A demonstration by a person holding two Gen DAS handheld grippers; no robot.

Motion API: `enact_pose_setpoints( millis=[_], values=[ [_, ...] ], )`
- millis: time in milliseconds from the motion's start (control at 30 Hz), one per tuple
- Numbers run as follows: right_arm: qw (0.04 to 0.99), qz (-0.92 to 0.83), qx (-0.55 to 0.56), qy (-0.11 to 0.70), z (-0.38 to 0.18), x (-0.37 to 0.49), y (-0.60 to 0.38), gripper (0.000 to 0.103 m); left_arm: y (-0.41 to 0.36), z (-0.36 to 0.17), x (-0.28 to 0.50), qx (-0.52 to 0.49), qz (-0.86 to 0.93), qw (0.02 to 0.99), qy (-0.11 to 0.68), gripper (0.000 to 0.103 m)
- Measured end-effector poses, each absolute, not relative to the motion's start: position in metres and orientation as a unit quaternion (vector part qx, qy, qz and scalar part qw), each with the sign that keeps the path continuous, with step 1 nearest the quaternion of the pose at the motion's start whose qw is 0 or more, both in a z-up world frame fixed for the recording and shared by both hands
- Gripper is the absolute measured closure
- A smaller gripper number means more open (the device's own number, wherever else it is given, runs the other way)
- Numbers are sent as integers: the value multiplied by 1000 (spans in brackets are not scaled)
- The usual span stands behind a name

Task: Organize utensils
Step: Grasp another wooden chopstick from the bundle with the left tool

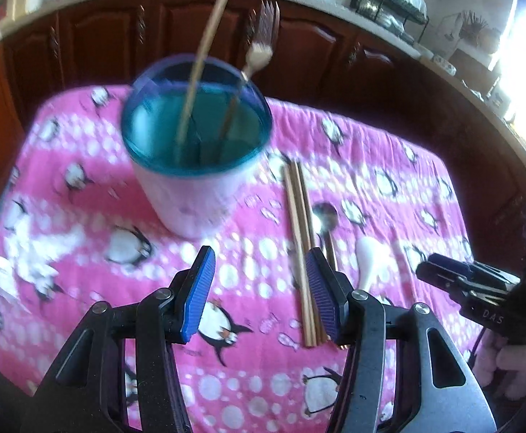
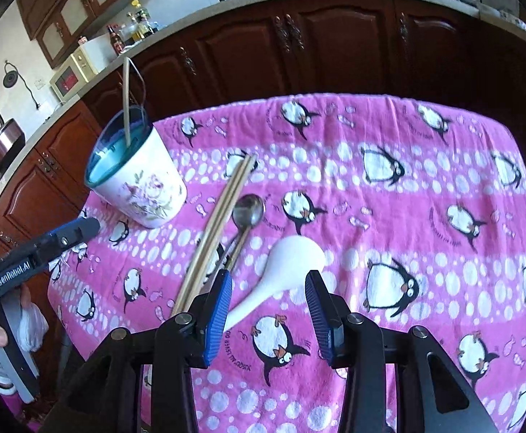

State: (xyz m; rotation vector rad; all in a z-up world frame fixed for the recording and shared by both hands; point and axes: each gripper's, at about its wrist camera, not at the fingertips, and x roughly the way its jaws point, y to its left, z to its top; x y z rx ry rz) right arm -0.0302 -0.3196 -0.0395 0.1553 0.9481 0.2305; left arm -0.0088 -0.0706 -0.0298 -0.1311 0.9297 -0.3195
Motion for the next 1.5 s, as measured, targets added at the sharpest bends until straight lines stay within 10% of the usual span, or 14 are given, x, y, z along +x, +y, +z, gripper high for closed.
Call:
enact_pose_setpoints(
  millis=[667, 1167, 1300, 1500],
  values=[
    [872, 107, 103, 466, -51, -24, -330, 63, -124, -93, 11, -41, -170, 844, 507, 98],
    [870, 134, 87, 466, -48, -16, -304, 63, -51, -90, -68, -41, -202, 817, 539, 99],
    [867, 141, 83, 471, -49, -6, -302, 63, -44, -83, -71, -38, -210, 816, 537, 72],
    [862, 154, 61, 479, -53, 29, -297, 63, -50, -70, -36, -32, -198, 835, 512, 64]
  ],
)
